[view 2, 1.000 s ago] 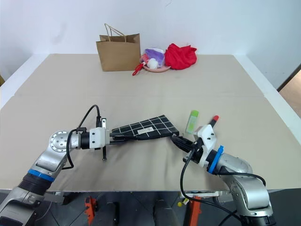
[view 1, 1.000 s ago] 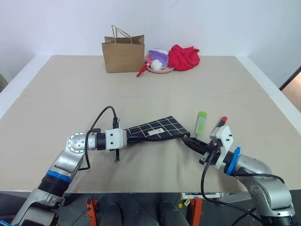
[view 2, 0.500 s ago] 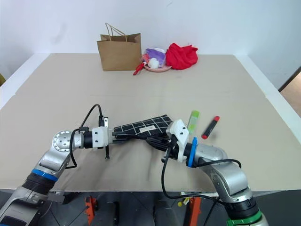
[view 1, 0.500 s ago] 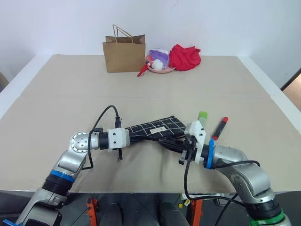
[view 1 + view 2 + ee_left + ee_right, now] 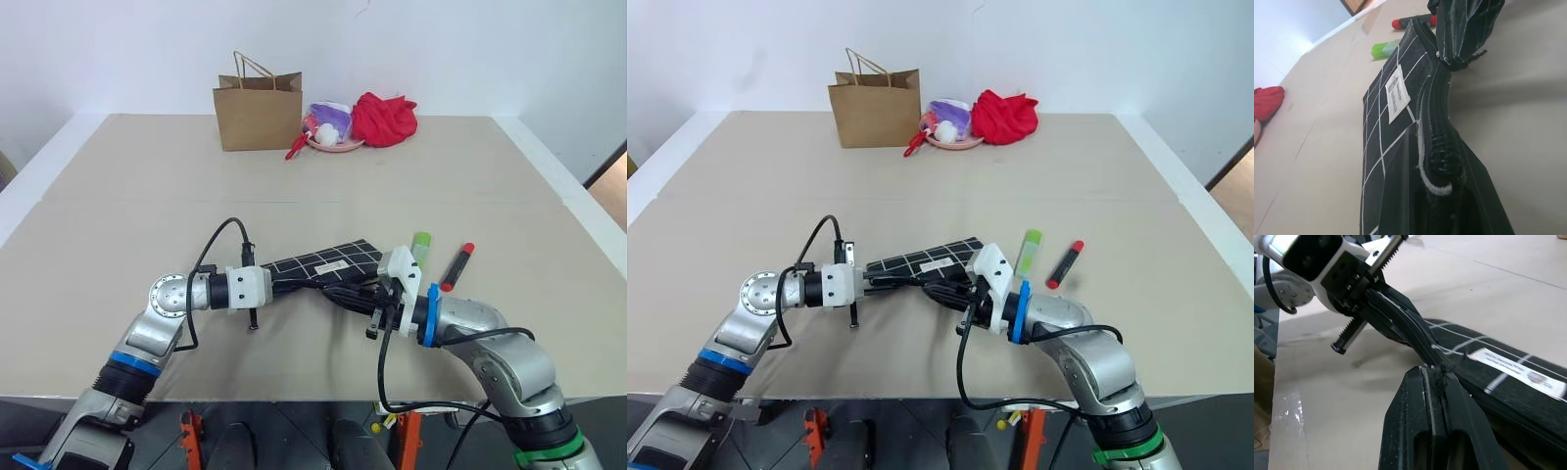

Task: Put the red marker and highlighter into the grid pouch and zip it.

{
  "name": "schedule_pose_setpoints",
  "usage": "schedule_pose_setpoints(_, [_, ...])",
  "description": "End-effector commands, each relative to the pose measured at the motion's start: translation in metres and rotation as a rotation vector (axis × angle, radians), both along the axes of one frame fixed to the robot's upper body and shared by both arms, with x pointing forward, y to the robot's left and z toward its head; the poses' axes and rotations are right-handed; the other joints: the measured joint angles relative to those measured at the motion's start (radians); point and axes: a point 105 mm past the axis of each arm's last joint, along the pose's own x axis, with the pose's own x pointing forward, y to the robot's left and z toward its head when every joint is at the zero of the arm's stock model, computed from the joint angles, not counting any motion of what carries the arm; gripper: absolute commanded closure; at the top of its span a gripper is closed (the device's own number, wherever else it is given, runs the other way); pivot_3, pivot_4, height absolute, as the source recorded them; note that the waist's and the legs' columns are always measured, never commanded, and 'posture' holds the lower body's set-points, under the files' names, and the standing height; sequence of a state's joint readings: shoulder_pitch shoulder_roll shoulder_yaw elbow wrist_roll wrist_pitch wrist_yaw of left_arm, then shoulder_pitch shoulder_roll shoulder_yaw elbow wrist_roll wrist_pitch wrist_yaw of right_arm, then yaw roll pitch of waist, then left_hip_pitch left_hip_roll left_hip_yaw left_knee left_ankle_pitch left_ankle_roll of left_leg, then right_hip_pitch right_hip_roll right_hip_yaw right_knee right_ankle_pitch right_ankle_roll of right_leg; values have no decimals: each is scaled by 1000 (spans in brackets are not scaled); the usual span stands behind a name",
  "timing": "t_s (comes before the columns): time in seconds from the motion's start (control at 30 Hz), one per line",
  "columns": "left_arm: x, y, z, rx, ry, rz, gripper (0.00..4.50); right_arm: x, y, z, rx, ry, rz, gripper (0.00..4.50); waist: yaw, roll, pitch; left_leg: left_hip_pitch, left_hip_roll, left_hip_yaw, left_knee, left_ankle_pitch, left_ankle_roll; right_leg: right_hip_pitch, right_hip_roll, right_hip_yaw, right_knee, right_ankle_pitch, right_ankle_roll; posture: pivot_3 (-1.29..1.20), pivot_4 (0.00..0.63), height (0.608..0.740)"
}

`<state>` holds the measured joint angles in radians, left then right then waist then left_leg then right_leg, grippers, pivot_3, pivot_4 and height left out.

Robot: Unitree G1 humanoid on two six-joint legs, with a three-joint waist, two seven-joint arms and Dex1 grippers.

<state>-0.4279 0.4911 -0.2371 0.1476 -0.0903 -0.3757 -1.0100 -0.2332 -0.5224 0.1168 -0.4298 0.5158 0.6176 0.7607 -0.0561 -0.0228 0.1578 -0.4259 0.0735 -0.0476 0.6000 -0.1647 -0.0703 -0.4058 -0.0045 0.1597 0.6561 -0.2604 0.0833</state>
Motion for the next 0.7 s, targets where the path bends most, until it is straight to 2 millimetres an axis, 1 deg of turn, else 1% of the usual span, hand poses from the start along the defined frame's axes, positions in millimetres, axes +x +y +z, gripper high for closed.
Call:
schedule_pose_setpoints(0.03, [1, -3, 14, -26, -53, -12, 4500, -3, 3, 11, 18, -42, 8, 4457, 0, 0, 0, 0, 0, 0, 0, 0, 0, 0, 0, 0, 0, 0, 0, 0, 150, 740])
schedule_pose_setpoints(0.1, [2, -3, 16, -38, -53, -3, 4500, -1, -1, 10, 15, -50, -19, 4457, 0, 0, 0, 0, 0, 0, 0, 0, 0, 0, 0, 0, 0, 0, 0, 0, 150, 740])
schedule_pose_setpoints(0.13, [2, -3, 17, -39, -54, -1, 4500, 0, -4, 9, 35, -10, -39, 4159, 0, 0, 0, 0, 0, 0, 0, 0, 0, 0, 0, 0, 0, 0, 0, 0, 150, 740])
schedule_pose_setpoints(0.17, [3, -3, 17, -38, -57, 0, 4500, -2, -6, 11, 58, 9, -29, 3750, 0, 0, 0, 0, 0, 0, 0, 0, 0, 0, 0, 0, 0, 0, 0, 0, 150, 740])
schedule_pose_setpoints(0.2, [3, -3, 17, -37, -59, 0, 4500, -3, -8, 15, 74, 4, -33, 3510, 0, 0, 0, 0, 0, 0, 0, 0, 0, 0, 0, 0, 0, 0, 0, 0, 150, 740])
schedule_pose_setpoints(0.23, [3, -4, 17, -37, -60, 2, 4500, -5, -10, 21, 101, 2, -31, 3016, 0, 0, 0, 0, 0, 0, 0, 0, 0, 0, 0, 0, 0, 0, 1, 0, 150, 740])
schedule_pose_setpoints(0.27, [4, -4, 17, -36, -61, 3, 4500, -9, -11, 26, 120, -4, -22, 2641, 0, 0, 0, 0, 0, 0, 0, 0, 0, 0, 0, 0, 0, 1, 1, 0, 150, 740])
schedule_pose_setpoints(0.3, [4, -4, 17, -35, -61, 3, 4500, -12, -13, 32, 137, -19, -26, 1955, 0, 0, 0, 0, 0, 0, 0, 0, 0, 0, 0, 0, 0, 1, 2, 0, 150, 740])
schedule_pose_setpoints(0.33, [4, -3, 17, -34, -61, 5, 4500, -14, -16, 37, 151, -30, -40, 1734, 0, 0, 0, 0, 0, 0, 0, 0, 0, 0, 0, 0, 0, 1, 2, 0, 150, 740])
schedule_pose_setpoints(0.4, [6, -2, 18, -42, -53, 15, 4500, -19, -26, 48, 179, -30, -69, 576, 1, 0, 0, 0, 0, 0, 0, 0, 0, 0, 0, 0, 0, 1, 2, 0, 150, 740])
schedule_pose_setpoints(0.43, [7, 0, 19, -45, -52, 19, 4500, -20, -31, 51, 193, -23, -91, 275, 2, 0, 0, -1, 0, 0, 0, 0, 0, 0, 0, 0, 0, 1, 1, 0, 150, 740])
schedule_pose_setpoints(0.47, [8, 1, 20, -47, -51, 22, 4500, -19, -38, 54, 211, -17, -129, 127, 4, 0, 0, -1, 0, -1, 0, 0, 0, 0, 0, 0, 0, 1, 1, 0, 150, 740])
schedule_pose_setpoints(0.57, [9, 4, 21, -46, -52, 26, 4500, -14, -56, 60, 253, 4, -223, 127, 4, 0, 0, 0, 0, -1, 0, 0, 0, 0, 0, 0, 0, 1, 1, 0, 150, 740])
schedule_pose_setpoints(0.6, [9, 6, 21, -43, -52, 28, 4500, -7, -71, 62, 253, -5, -304, 127, 4, 0, 0, 0, 0, -1, 0, 0, 0, 0, 0, 0, 0, 0, 0, 0, 150, 740])
schedule_pose_setpoints(0.67, [9, 13, 18, -15, -51, 21, 4500, 26, -123, 52, 167, -43, -649, 127, 4, 0, 0, 0, 0, 0, 0, 0, 0, 0, 0, 0, 0, 0, -1, 0, 150, 740])
schedule_pose_setpoints(0.7, [9, 14, 17, -7, -52, 18, 4500, 39, -141, 43, 100, -55, -785, 127, 4, 0, 0, 0, 0, 0, 1, 0, 0, 0, 0, 0, 0, 0, -1, 0, 150, 740])
